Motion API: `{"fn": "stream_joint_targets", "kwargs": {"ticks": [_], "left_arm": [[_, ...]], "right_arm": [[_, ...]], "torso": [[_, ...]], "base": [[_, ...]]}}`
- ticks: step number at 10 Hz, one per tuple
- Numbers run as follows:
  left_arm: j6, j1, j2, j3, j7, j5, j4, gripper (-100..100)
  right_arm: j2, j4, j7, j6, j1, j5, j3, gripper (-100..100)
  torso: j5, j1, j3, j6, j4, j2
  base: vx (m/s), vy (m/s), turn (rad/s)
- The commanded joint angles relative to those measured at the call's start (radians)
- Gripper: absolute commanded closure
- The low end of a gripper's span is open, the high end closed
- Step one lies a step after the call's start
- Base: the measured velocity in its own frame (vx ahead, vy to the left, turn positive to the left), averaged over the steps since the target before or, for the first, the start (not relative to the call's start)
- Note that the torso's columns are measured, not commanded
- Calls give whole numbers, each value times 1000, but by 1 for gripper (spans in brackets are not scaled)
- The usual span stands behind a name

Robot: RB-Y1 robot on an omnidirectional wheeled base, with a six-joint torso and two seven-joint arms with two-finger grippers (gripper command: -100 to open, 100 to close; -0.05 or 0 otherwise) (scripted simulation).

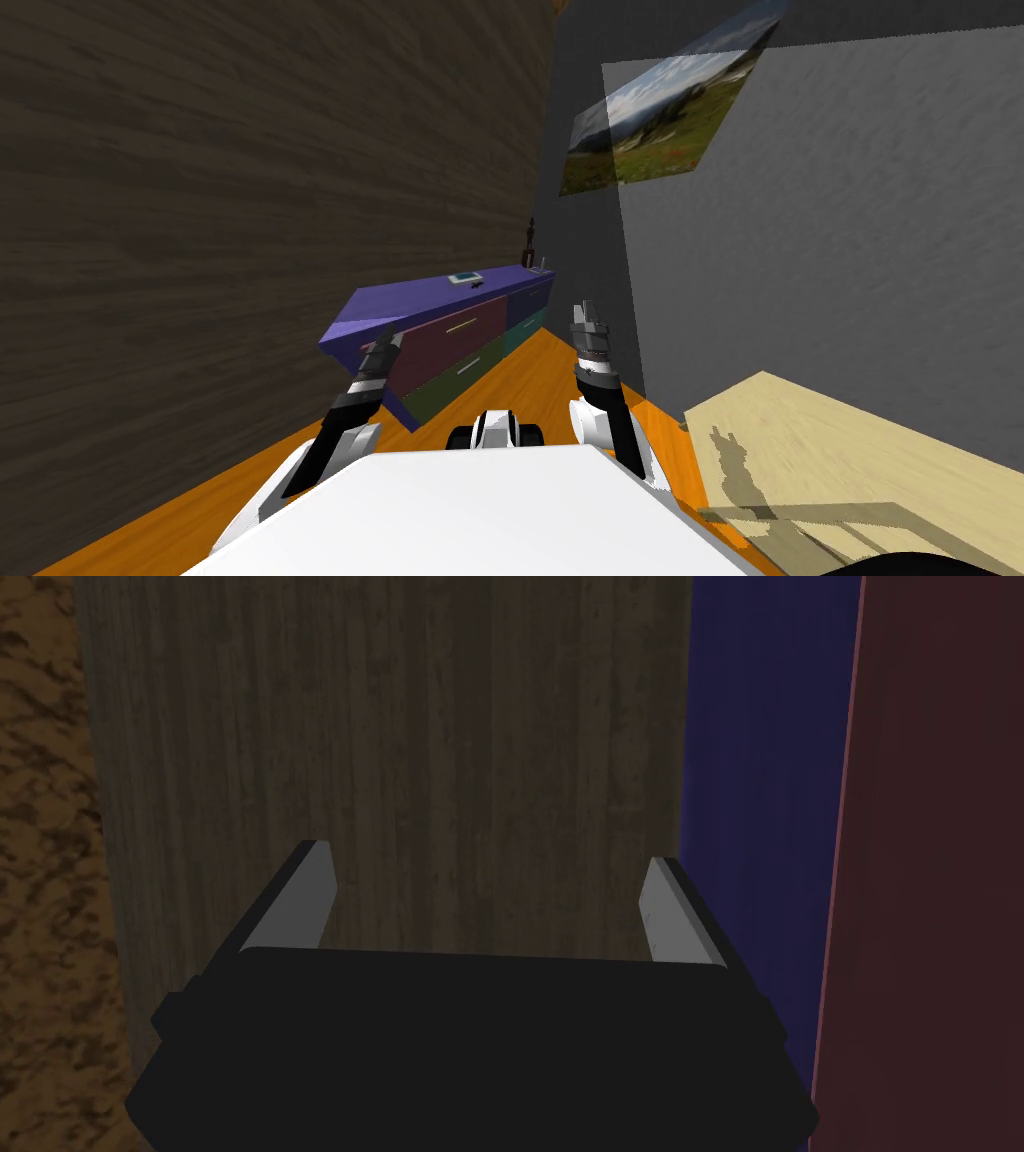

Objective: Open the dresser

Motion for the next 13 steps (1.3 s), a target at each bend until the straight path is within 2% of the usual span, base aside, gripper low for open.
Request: {"fn": "stream_joint_targets", "kwargs": {"ticks": [1, 8, 11, 13], "left_arm": [[-5, -5, 1, 23, 7, 17, 59, -100], [-22, -33, -21, 91, 22, 66, 248, -100], [-30, -45, -52, 121, 29, 88, 330, -100], [-34, -53, -85, 139, 32, 101, 379, -100]], "right_arm": [[0, 0, 0, 0, 0, 0, 0, 0], [0, 0, 0, 0, 0, 0, 0, 0], [0, 0, 0, 0, 0, 0, 0, 0], [0, 0, 0, 0, 0, 0, 0, 0]], "torso": [[0, 1, 1, 0, 0, 2], [0, 2, -1, 0, 0, -1], [1, 2, 3, 0, 1, 4], [1, 3, 1, 0, 0, 1]], "base": [[130, -99, 68], [142, -126, 82], [135, -132, 84], [128, -133, 74]]}}
